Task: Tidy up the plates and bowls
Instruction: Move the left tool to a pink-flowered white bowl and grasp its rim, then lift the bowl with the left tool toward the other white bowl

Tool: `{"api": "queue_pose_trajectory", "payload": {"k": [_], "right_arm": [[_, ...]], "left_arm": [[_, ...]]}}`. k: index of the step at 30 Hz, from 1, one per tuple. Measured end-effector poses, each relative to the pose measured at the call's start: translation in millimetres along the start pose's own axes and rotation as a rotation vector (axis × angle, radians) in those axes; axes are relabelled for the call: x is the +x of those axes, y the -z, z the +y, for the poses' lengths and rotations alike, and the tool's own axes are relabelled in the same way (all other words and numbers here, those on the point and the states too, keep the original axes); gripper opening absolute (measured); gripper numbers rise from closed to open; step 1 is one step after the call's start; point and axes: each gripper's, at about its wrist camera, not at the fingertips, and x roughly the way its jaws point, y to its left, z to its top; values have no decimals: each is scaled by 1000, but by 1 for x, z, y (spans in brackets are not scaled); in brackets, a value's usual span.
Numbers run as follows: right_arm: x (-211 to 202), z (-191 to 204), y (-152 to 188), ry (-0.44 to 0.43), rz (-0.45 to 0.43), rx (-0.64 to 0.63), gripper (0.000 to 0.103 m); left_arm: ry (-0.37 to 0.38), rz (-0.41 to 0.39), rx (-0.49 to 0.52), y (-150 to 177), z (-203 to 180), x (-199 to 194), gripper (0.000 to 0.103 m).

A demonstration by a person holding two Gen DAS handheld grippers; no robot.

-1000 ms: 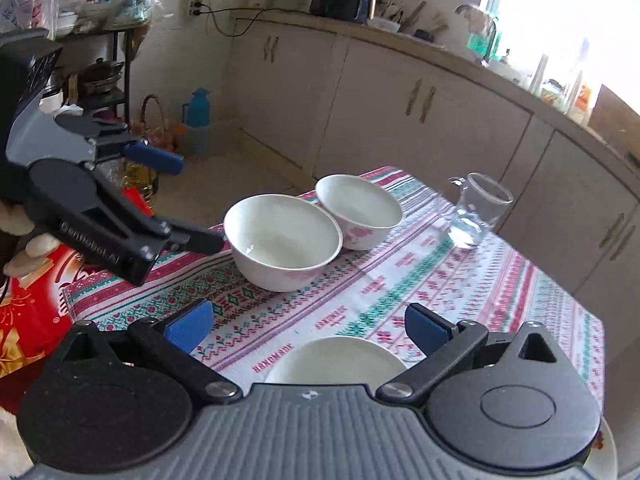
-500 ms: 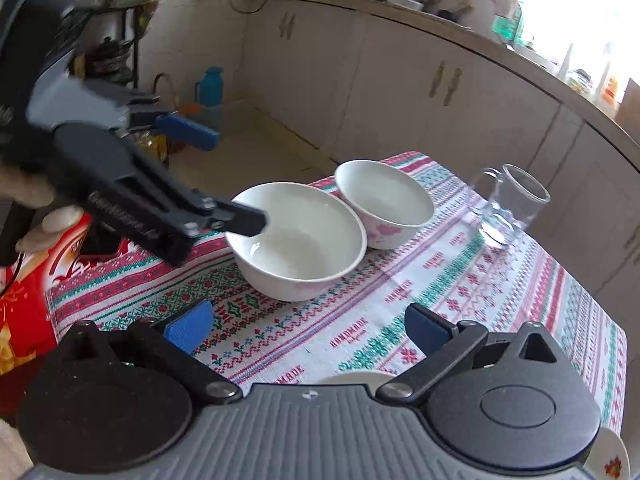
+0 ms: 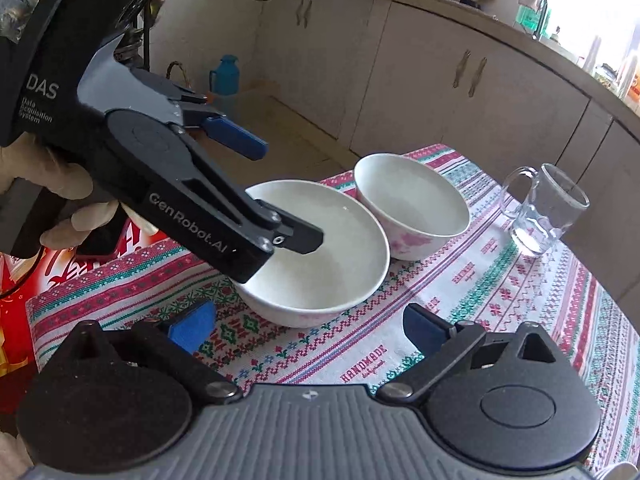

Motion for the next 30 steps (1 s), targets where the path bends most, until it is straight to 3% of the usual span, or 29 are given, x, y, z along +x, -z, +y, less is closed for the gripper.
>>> {"api": "queue_pose_trajectory", "payload": {"k": [6, 11, 20, 30], "right_arm": [[10, -2, -2, -29, 20, -1, 86], [15, -4, -2, -47, 26, -4, 78], [18, -5, -3, -50, 21, -2, 77], [17, -6, -4, -50, 17, 2, 77]], "left_arm": [[36, 21, -12, -3, 1, 9, 72], [57, 29, -16, -3, 1, 12, 70], [88, 50, -17, -3, 1, 16, 58], [98, 68, -11, -4, 2, 17, 57]]}}
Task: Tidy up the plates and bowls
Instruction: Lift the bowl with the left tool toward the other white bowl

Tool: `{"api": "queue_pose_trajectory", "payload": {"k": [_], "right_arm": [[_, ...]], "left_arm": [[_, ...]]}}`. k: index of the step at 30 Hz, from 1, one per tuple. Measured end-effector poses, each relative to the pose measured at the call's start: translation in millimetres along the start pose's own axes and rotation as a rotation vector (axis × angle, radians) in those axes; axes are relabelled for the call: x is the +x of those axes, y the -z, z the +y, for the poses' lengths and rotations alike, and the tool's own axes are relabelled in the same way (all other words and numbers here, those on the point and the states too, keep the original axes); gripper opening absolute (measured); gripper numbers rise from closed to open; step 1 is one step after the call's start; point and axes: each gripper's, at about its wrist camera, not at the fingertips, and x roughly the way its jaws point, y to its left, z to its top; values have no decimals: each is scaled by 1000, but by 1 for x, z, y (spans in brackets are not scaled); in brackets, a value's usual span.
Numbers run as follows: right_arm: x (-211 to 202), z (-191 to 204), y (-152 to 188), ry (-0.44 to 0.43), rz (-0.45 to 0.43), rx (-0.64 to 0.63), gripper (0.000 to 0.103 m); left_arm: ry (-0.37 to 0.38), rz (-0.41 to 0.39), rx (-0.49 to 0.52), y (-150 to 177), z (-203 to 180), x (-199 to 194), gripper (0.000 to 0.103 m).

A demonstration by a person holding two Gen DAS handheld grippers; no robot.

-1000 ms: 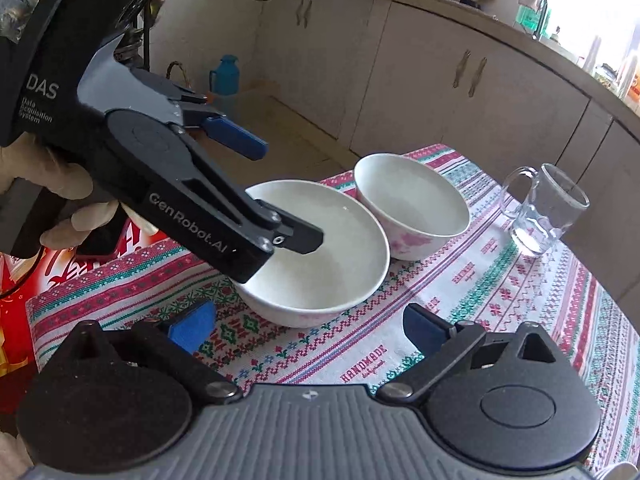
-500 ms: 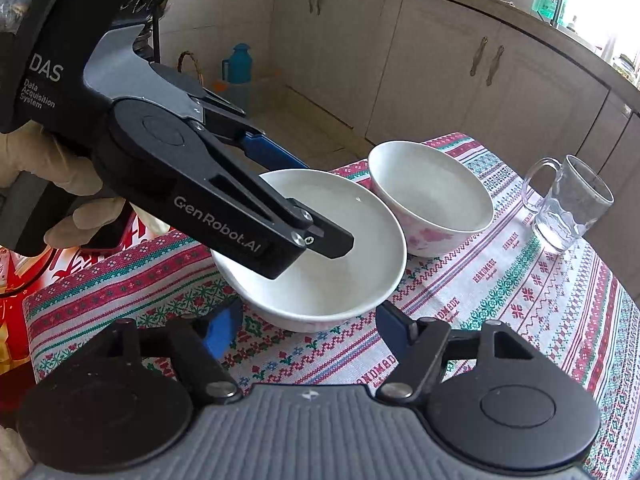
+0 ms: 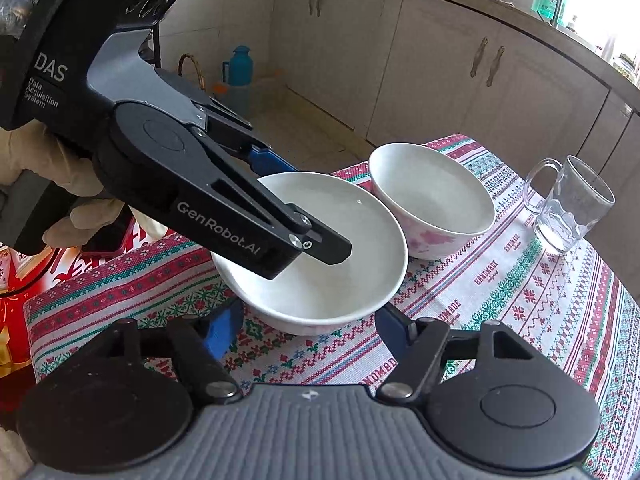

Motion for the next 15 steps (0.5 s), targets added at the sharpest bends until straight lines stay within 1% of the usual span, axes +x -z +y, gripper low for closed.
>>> {"api": "queue_pose_trajectory", "payload": {"k": [9, 15], "right_arm": [[-3, 4, 2, 1, 8, -5, 77], [-14, 4, 3, -11, -3, 3, 77]], "left_arm": [[12, -2, 12, 0, -3, -6, 57], [12, -10, 19, -1, -8, -14, 57]]}}
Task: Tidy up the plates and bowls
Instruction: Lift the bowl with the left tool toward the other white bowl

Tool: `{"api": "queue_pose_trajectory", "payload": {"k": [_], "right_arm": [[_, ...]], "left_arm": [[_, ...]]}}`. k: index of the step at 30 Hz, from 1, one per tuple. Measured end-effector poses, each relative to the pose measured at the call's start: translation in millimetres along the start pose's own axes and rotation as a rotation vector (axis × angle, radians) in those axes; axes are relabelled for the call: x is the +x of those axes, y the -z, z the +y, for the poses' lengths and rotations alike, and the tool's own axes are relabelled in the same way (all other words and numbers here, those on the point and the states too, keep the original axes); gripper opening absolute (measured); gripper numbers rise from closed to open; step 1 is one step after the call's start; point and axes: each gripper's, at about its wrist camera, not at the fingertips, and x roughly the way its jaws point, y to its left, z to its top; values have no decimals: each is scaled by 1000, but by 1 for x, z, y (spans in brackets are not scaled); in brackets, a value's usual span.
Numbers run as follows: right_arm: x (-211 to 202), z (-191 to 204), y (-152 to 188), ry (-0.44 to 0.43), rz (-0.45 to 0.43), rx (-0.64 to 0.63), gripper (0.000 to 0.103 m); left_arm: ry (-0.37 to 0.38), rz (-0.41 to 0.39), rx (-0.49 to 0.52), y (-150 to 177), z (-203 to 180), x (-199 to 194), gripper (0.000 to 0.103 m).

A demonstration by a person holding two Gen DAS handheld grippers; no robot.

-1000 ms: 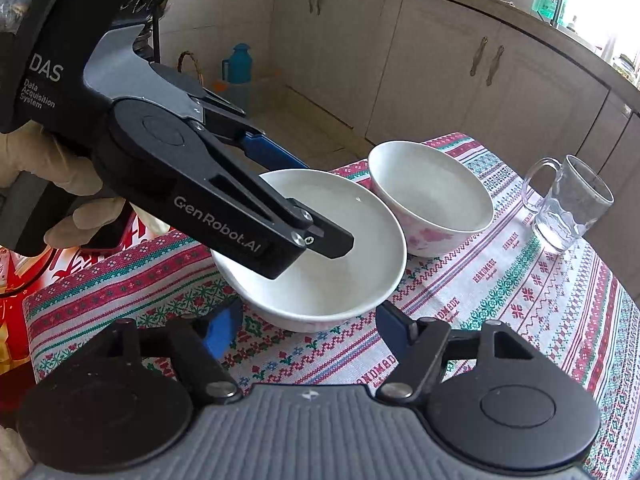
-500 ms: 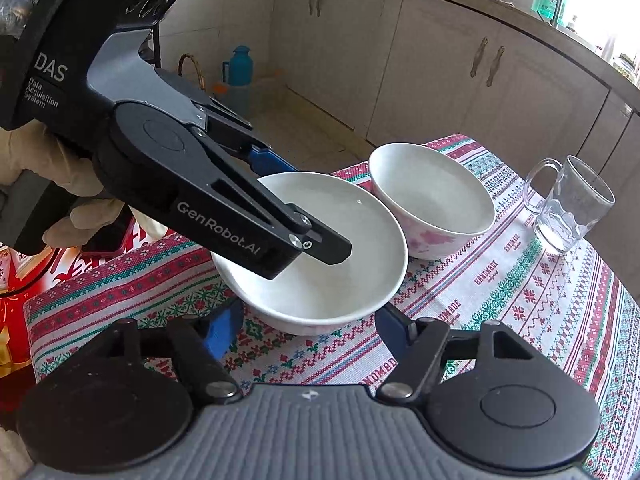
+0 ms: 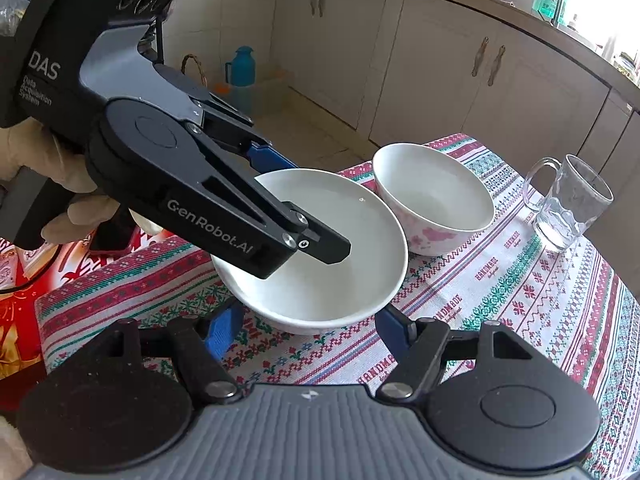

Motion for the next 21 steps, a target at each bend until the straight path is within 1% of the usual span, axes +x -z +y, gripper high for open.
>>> {"api": "queue_pose_trajectory", "payload": {"k": [13, 21], "right_arm": [[-42, 2, 9, 17, -47, 18, 77], [-73, 2, 23, 32, -85, 42, 77]], "left_arm": [[6, -41, 55, -9, -34, -29, 57], [16, -55, 103, -14, -63, -44, 57]]}}
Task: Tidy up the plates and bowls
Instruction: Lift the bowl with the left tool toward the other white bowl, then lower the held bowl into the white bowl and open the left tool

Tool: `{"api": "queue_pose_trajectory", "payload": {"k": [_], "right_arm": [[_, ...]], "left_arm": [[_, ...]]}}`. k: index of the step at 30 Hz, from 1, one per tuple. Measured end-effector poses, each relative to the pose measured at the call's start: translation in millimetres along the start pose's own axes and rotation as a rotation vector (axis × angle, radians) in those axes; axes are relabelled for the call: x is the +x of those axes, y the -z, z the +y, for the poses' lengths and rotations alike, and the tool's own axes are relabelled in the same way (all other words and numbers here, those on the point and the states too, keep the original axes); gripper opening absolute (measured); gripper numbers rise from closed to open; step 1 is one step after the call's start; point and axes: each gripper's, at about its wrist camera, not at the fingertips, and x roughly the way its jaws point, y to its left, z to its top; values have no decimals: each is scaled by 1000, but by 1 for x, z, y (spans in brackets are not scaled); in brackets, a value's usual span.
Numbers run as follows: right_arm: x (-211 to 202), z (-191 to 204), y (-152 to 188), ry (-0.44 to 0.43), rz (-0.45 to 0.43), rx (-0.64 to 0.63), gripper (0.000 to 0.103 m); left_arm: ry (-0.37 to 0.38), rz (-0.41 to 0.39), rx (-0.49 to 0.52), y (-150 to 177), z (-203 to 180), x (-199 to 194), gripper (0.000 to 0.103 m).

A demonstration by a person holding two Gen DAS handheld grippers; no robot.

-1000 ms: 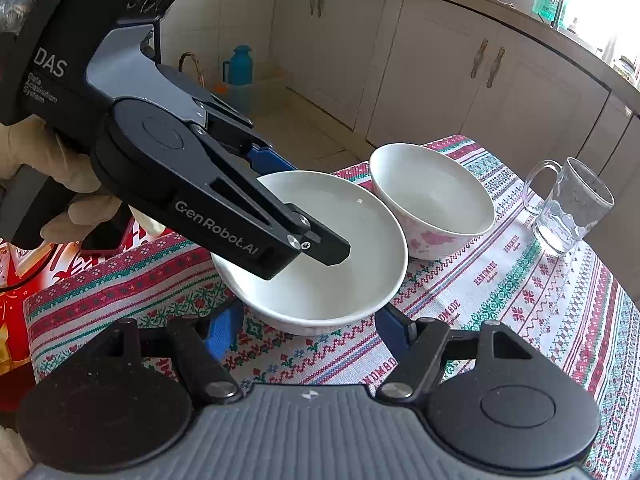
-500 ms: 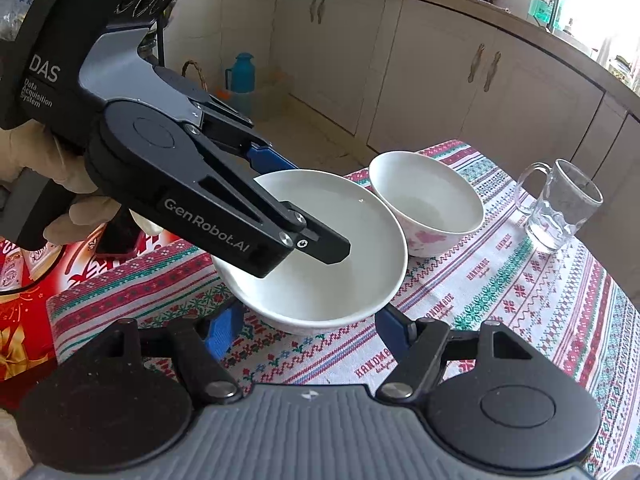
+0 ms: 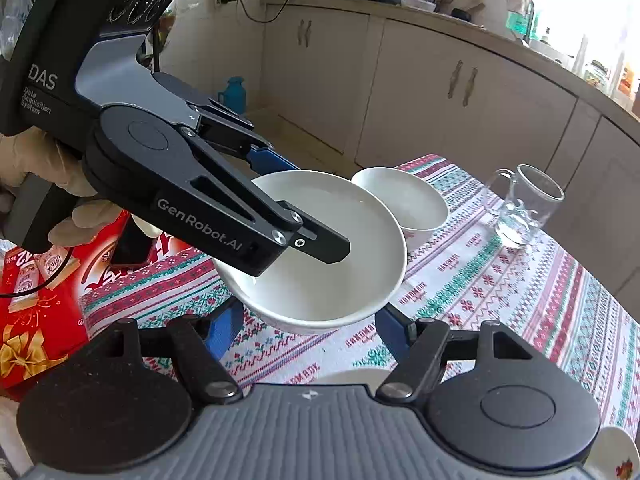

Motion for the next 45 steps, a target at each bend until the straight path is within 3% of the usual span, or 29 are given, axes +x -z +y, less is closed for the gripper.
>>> {"api": "queue_pose_trajectory", "payload": {"k": [19, 34, 45], "right_arm": [[-60, -12, 43, 90, -19, 51, 77], [-55, -25, 66, 87, 43, 106, 77], [-51, -29, 75, 60, 63, 143, 77]], "left_arm": [[90, -3, 67, -8, -62, 8, 57], [143, 67, 73, 3, -80, 33, 57], [151, 77, 84, 8, -83, 40, 57]]}}
